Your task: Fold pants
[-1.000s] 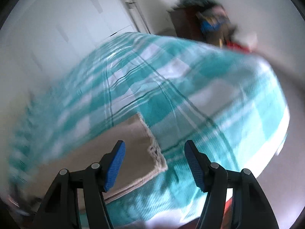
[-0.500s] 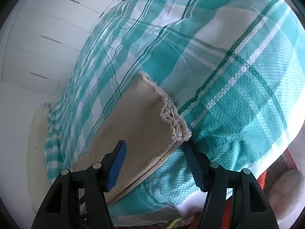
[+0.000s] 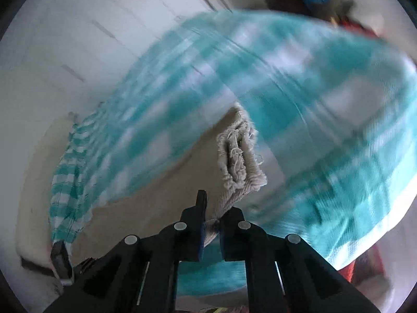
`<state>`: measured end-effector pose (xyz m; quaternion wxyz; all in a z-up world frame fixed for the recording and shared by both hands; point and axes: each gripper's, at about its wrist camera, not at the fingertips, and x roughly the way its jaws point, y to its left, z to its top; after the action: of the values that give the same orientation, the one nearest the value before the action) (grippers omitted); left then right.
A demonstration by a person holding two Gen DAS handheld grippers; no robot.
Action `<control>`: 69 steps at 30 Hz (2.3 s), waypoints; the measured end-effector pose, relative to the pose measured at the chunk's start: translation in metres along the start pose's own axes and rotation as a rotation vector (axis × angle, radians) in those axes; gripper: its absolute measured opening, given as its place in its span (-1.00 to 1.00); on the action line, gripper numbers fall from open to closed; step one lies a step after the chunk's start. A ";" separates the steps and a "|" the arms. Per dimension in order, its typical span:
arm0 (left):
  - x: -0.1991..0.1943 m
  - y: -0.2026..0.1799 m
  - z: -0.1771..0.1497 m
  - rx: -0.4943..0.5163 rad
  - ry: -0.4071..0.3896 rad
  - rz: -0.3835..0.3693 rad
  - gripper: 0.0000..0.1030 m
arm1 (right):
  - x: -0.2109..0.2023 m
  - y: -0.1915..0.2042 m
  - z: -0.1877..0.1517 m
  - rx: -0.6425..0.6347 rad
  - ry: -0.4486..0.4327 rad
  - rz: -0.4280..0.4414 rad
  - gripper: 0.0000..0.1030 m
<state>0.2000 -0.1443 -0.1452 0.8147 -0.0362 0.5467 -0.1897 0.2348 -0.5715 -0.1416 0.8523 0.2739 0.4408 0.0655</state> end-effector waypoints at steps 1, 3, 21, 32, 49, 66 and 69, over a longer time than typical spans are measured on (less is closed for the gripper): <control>-0.013 0.016 0.001 -0.043 -0.026 -0.006 0.61 | -0.012 0.023 0.005 -0.056 -0.026 0.009 -0.83; -0.044 0.057 0.002 -0.134 -0.094 -0.003 0.61 | -0.029 0.062 0.009 -0.139 -0.057 0.030 -0.83; -0.161 0.280 -0.130 -0.633 -0.333 0.155 0.61 | 0.117 0.416 -0.157 -0.514 0.377 0.547 -0.22; -0.104 0.270 -0.099 -0.609 -0.196 -0.251 0.50 | 0.086 0.239 -0.103 -0.375 0.190 0.210 -0.22; -0.031 0.243 -0.065 -0.488 0.018 -0.099 -0.89 | 0.073 0.172 -0.158 -0.252 0.163 0.269 -0.22; -0.098 0.220 -0.068 -0.340 -0.112 0.120 0.32 | 0.141 0.233 -0.171 -0.601 0.380 0.126 -0.23; -0.109 0.205 -0.051 -0.269 -0.184 0.147 0.36 | 0.121 0.247 -0.141 -0.610 0.289 0.141 -0.23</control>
<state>0.1733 0.0909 -0.1241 0.8608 -0.1221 0.4915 -0.0505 0.2290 -0.2631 -0.1636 0.8171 0.0244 0.4970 0.2912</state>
